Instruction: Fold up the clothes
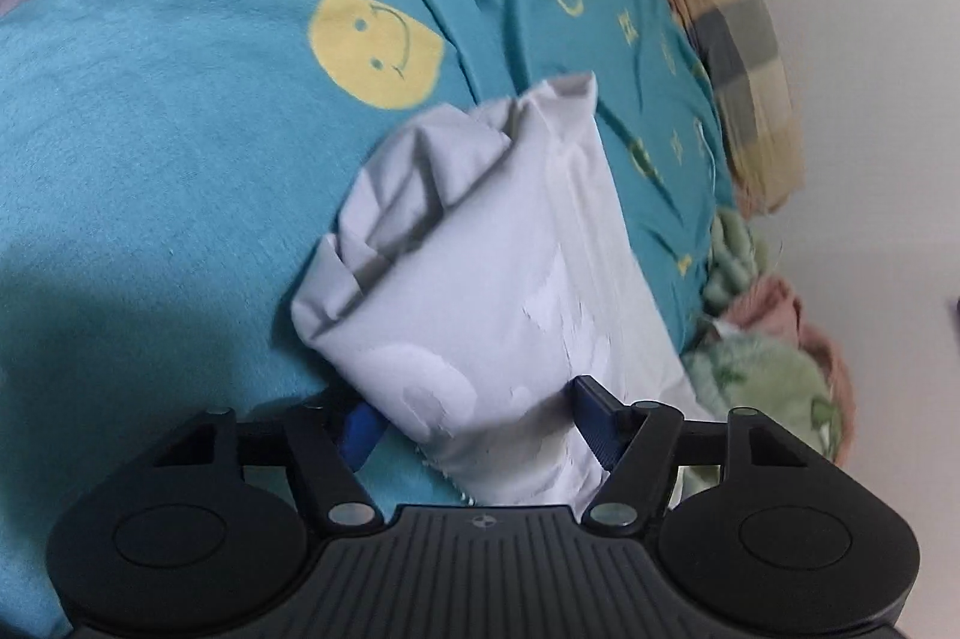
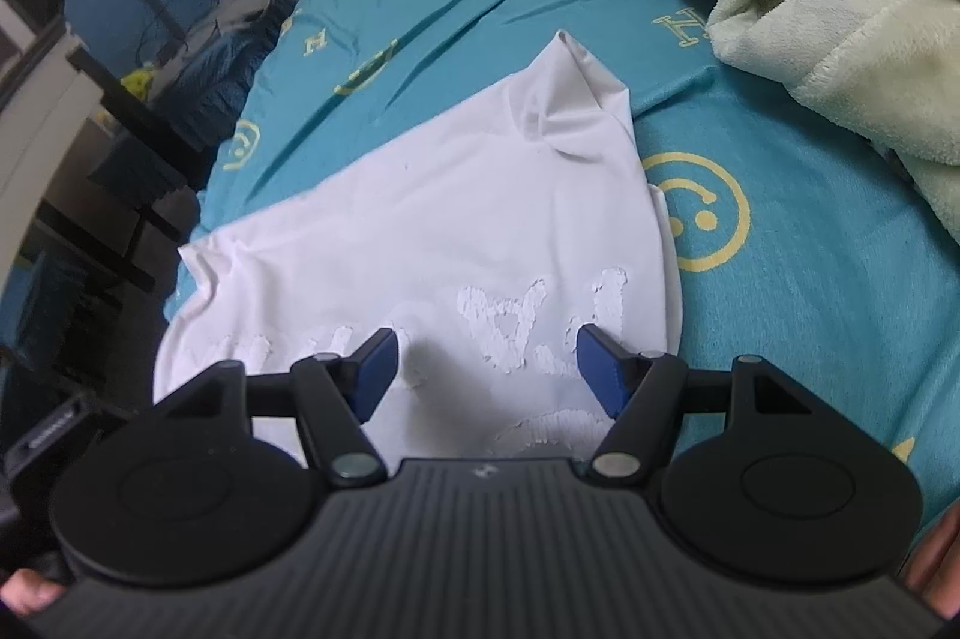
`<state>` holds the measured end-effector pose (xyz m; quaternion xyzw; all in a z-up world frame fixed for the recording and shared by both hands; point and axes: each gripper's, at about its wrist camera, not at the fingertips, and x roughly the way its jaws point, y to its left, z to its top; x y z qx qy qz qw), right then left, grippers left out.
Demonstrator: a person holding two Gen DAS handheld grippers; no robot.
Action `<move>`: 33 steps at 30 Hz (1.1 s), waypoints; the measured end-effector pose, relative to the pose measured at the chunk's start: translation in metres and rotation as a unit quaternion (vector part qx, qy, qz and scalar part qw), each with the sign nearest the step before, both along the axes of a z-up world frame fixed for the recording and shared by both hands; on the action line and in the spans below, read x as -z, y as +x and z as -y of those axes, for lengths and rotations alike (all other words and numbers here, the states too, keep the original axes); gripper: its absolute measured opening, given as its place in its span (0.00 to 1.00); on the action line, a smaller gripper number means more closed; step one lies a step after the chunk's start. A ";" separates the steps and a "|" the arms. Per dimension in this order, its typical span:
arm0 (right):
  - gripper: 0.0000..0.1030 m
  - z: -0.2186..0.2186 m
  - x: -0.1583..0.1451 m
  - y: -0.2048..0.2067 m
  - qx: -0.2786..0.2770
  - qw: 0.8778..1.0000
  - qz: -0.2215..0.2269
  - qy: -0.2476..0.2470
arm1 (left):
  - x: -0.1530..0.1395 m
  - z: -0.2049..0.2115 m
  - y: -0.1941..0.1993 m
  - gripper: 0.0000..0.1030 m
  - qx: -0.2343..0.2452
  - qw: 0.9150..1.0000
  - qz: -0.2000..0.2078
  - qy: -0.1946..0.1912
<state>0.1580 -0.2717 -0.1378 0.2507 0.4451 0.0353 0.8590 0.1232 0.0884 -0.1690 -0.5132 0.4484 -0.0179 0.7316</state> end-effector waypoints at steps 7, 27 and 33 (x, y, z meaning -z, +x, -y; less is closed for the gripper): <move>0.68 -0.009 0.013 -0.009 0.012 0.978 -0.028 0.206 | -0.013 0.005 -0.003 0.37 -0.004 0.999 0.036 0.028; 0.68 0.013 0.069 -0.032 0.240 0.899 -0.074 0.359 | -0.048 0.009 -0.015 0.22 -0.015 0.993 0.116 0.015; 0.31 0.012 0.056 -0.028 0.237 0.918 -0.044 0.316 | -0.051 0.010 -0.016 0.22 -0.005 0.993 0.116 0.025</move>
